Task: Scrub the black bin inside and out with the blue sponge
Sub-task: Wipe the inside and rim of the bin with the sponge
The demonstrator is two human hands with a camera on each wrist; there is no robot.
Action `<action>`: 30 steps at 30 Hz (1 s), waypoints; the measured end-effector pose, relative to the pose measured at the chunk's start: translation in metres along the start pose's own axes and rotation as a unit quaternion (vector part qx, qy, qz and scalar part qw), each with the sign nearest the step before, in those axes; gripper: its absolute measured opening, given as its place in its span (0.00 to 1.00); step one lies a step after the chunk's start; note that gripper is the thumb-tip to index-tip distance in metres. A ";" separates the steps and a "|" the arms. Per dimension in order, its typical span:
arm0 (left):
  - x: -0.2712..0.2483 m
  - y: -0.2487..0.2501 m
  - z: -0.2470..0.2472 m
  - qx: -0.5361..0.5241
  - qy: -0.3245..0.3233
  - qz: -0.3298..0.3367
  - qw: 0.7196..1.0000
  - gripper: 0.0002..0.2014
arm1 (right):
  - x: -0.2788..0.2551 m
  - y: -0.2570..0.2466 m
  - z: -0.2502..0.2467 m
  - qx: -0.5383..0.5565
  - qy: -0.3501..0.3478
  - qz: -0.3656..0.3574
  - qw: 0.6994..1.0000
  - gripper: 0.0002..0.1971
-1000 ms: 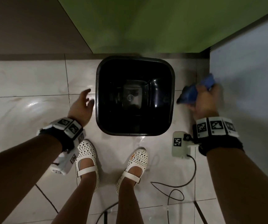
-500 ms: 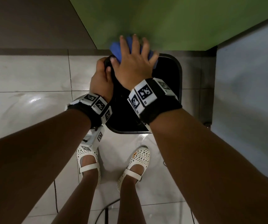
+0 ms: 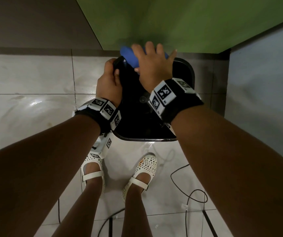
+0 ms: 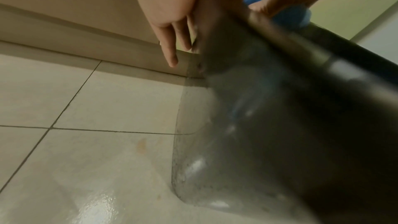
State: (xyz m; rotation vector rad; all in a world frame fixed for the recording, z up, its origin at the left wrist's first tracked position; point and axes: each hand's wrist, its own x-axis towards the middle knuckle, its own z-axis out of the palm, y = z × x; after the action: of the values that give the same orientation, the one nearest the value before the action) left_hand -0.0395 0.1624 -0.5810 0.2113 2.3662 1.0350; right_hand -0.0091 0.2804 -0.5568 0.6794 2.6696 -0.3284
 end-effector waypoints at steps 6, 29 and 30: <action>0.000 0.000 -0.001 0.011 -0.003 0.004 1.000 0.17 | -0.010 0.042 -0.007 0.017 -0.013 0.075 0.997 0.29; 0.000 0.000 0.000 0.013 0.002 0.015 1.000 0.17 | -0.011 0.025 0.006 0.013 0.028 0.085 0.996 0.29; 0.000 -0.001 0.001 0.011 0.005 0.016 1.000 0.17 | -0.015 0.036 0.004 0.006 0.017 0.118 0.993 0.30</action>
State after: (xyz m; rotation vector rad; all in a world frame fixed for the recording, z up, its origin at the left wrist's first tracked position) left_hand -0.0391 0.1624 -0.5816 0.2525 2.3906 1.0279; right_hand 0.0224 0.3040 -0.5597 1.0017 2.5830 -0.2708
